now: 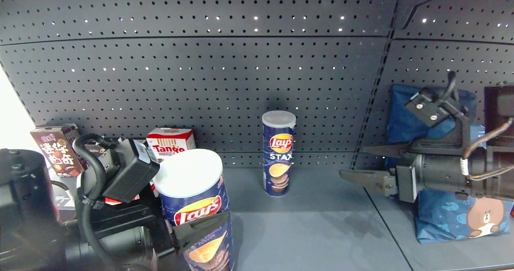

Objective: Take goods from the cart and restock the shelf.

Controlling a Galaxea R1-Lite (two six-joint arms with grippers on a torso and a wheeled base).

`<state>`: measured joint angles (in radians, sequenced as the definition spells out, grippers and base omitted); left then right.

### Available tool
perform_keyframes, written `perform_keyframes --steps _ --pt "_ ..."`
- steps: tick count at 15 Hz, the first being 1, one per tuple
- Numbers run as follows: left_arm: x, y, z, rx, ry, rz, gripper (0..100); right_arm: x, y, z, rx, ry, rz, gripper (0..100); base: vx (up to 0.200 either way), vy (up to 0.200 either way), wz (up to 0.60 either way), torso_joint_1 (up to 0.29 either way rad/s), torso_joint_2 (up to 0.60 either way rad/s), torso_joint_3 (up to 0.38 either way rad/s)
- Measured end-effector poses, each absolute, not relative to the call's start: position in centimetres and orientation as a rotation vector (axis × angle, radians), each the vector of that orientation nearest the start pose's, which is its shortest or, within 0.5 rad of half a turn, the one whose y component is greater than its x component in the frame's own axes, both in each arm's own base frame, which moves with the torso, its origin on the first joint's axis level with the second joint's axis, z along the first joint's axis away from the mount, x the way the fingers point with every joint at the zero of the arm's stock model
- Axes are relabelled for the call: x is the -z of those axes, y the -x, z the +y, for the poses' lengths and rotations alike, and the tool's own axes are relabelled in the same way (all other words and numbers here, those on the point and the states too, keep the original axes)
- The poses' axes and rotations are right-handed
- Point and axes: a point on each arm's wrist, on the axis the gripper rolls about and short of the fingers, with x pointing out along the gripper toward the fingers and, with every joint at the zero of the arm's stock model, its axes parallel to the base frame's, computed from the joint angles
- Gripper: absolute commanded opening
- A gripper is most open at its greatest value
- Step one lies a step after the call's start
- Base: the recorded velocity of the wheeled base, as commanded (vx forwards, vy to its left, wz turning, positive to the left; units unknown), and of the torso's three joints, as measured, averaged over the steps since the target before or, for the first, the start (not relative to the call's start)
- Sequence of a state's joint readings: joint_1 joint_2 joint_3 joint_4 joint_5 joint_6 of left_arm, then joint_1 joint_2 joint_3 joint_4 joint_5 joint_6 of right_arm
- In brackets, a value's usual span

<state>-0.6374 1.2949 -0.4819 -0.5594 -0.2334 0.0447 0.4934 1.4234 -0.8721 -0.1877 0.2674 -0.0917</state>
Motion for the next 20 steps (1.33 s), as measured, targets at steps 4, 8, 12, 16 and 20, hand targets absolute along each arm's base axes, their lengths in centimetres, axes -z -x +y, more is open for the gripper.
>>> perform_keyframes --steps 4,8,12,16,20 --pt "-18.9 -15.2 -11.5 0.857 -0.091 0.234 0 -22.5 -25.3 12.6 -0.729 0.221 0.289 100 0.0 0.0 0.0 0.0 0.0 0.0" --pt "-18.9 -15.1 -11.4 0.854 -0.09 0.23 0 -21.2 -28.7 13.1 -0.802 0.204 0.226 100 0.0 0.0 0.0 0.0 0.0 0.0" --pt "-18.8 -15.0 -11.3 0.854 -0.09 0.231 0 -19.6 -31.4 13.6 -0.949 0.168 0.168 100 0.0 0.0 0.0 0.0 0.0 0.0" --pt "-18.6 -14.8 -11.2 0.854 -0.092 0.24 0 -18.5 -32.4 14.2 -1.027 0.155 0.158 100 0.0 0.0 0.0 0.0 0.0 0.0" --pt "-18.6 -14.8 -11.2 0.853 -0.092 0.239 0 -18.1 -32.4 15.8 -1.066 0.16 0.157 100 0.0 0.0 0.0 0.0 0.0 0.0"
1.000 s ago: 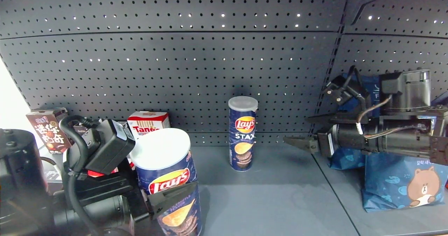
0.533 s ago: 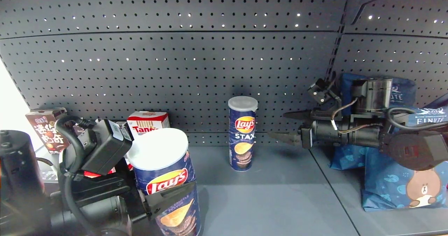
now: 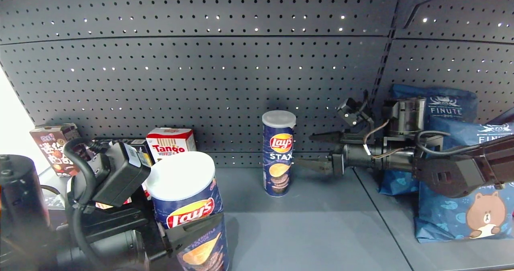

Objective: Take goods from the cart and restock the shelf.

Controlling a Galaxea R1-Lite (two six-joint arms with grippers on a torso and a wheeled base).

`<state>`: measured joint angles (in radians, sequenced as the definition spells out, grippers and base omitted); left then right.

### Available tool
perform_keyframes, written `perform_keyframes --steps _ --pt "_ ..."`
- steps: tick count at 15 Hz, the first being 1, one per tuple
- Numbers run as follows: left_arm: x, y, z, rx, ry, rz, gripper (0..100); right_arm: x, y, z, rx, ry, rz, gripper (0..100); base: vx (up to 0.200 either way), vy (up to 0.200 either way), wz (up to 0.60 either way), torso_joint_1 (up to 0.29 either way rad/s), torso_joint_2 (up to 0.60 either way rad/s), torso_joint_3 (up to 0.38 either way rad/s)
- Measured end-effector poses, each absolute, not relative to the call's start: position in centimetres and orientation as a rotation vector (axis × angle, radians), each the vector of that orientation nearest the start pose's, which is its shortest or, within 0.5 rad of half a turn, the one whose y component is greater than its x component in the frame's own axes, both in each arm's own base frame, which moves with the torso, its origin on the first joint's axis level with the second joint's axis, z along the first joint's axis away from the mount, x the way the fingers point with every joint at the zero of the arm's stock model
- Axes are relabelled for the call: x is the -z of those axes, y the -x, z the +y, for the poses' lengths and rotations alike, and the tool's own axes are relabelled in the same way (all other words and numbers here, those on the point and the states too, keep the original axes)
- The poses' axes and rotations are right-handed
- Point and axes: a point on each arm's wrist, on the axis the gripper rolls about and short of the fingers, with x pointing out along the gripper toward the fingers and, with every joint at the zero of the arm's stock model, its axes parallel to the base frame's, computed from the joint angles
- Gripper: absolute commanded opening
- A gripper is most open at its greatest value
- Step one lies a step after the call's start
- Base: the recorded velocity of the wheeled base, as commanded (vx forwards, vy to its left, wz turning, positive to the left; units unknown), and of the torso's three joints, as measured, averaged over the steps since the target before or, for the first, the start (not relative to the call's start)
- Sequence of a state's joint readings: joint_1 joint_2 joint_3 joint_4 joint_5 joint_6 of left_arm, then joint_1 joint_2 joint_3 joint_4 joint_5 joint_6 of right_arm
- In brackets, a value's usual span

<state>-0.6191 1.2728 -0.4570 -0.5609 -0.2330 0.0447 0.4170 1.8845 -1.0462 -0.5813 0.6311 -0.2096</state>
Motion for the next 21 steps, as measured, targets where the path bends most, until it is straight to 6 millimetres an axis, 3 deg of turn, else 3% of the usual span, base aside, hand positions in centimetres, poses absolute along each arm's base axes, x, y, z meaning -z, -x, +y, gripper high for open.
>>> perform_keyframes --steps 21 --pt "-18.6 -14.7 -11.1 0.853 -0.091 0.232 0 -12.7 -35.1 21.4 -1.151 0.167 0.249 100 0.0 0.0 0.0 0.0 0.0 0.0"
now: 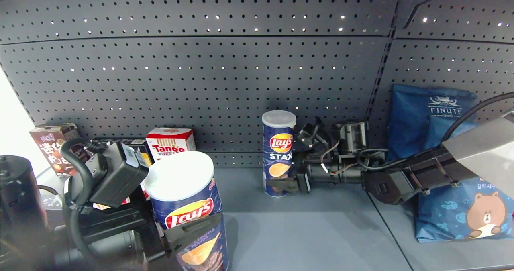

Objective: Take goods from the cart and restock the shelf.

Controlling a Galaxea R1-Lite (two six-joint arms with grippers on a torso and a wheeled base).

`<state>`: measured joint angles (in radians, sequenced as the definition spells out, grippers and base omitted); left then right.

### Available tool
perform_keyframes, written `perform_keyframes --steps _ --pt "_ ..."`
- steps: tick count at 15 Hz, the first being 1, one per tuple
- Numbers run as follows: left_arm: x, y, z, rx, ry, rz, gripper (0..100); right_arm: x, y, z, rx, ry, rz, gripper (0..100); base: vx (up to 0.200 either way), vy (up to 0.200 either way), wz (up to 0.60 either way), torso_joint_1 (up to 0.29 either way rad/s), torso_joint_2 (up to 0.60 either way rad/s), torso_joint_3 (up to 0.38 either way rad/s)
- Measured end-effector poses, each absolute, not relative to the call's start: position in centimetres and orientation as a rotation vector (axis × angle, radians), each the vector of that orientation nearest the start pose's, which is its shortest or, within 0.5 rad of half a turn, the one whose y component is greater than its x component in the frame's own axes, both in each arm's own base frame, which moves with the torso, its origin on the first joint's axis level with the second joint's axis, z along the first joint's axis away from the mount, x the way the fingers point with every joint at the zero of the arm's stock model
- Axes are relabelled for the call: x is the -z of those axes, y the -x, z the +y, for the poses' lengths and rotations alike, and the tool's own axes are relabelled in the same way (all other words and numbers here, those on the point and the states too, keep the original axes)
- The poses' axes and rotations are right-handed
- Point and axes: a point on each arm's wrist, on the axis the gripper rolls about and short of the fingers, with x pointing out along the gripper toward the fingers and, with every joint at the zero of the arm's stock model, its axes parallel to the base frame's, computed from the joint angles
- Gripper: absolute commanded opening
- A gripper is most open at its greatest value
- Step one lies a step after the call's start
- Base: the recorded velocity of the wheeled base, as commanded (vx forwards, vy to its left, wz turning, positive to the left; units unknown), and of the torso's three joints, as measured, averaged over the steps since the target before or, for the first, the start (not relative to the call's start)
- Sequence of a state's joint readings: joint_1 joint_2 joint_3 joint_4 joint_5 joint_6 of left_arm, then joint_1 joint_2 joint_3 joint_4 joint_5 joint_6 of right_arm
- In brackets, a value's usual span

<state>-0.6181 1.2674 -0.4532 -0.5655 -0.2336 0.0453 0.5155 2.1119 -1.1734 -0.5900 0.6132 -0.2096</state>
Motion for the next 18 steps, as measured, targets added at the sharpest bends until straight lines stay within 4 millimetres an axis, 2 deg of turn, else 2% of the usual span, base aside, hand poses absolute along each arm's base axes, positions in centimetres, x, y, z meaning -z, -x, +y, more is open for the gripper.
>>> perform_keyframes --steps 1,2,9,13,18 --pt "-18.6 -14.7 -11.1 0.853 -0.091 0.232 0 -12.5 -35.3 21.7 -1.152 0.168 0.249 100 0.0 0.0 0.0 0.0 0.0 0.0" --pt "-18.6 -14.7 -11.1 0.853 -0.091 0.232 0 -12.3 -35.6 21.9 -1.154 0.168 0.249 0 0.0 0.0 0.0 0.0 0.0 0.0" --pt "-18.5 -14.8 -10.8 0.84 -0.09 0.236 0 -11.5 -35.4 22.6 -1.145 0.175 0.252 0 0.0 0.0 0.0 0.0 0.0 0.0" --pt "-18.0 -14.7 -10.7 0.838 -0.094 0.253 0 -12.0 -33.7 22.7 -1.14 0.184 0.266 0 0.0 0.0 0.0 0.0 0.0 0.0" --pt "-18.3 -14.8 -10.8 0.839 -0.093 0.244 0 -13.7 -30.8 21.5 -1.087 0.176 0.248 0 0.0 0.0 0.0 0.0 0.0 0.0"
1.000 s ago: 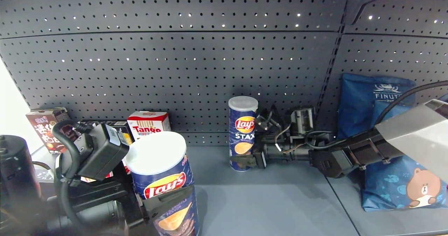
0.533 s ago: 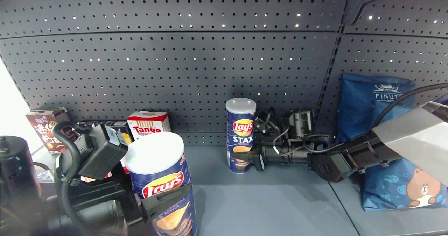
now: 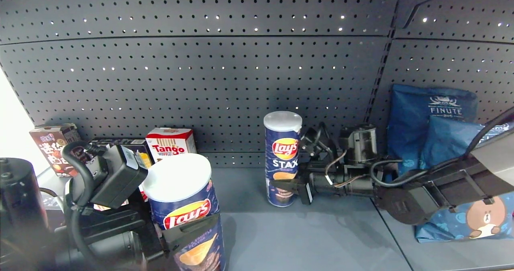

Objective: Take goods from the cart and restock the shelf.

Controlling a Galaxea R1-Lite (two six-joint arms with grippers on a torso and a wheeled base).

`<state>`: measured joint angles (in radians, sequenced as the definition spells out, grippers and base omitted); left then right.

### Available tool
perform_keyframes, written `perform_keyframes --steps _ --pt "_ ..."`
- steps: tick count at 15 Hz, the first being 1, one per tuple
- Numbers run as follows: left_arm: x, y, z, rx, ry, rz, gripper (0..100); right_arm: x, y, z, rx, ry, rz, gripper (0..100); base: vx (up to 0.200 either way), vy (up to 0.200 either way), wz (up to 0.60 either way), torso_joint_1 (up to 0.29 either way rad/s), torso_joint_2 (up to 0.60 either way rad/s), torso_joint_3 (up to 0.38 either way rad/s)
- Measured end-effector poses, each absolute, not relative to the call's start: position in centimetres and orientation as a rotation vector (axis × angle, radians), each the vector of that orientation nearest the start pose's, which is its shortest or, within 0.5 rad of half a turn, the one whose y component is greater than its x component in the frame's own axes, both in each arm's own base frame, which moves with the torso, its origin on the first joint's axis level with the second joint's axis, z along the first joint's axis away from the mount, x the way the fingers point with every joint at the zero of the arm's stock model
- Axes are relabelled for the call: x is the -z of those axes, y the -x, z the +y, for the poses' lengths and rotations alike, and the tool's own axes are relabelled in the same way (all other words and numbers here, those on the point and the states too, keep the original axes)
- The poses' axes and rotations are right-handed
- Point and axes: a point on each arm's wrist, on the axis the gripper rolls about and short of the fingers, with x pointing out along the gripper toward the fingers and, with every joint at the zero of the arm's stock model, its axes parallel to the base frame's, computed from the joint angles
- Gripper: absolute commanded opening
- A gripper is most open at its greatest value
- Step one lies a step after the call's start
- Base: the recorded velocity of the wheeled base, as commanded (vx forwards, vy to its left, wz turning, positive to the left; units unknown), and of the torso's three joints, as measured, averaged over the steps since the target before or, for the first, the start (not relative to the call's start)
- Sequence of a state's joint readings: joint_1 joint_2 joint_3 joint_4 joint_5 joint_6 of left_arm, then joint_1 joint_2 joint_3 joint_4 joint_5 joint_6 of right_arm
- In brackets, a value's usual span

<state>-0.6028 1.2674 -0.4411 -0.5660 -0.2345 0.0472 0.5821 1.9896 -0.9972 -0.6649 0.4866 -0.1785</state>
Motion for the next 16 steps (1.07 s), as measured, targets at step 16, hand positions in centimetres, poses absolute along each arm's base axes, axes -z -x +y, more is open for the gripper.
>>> perform_keyframes --steps 16 --pt "-18.4 -14.8 -10.9 0.841 -0.094 0.243 0 -13.2 -21.0 18.5 -1.147 0.119 0.258 0 0.0 0.0 0.0 0.0 0.0 0.0"
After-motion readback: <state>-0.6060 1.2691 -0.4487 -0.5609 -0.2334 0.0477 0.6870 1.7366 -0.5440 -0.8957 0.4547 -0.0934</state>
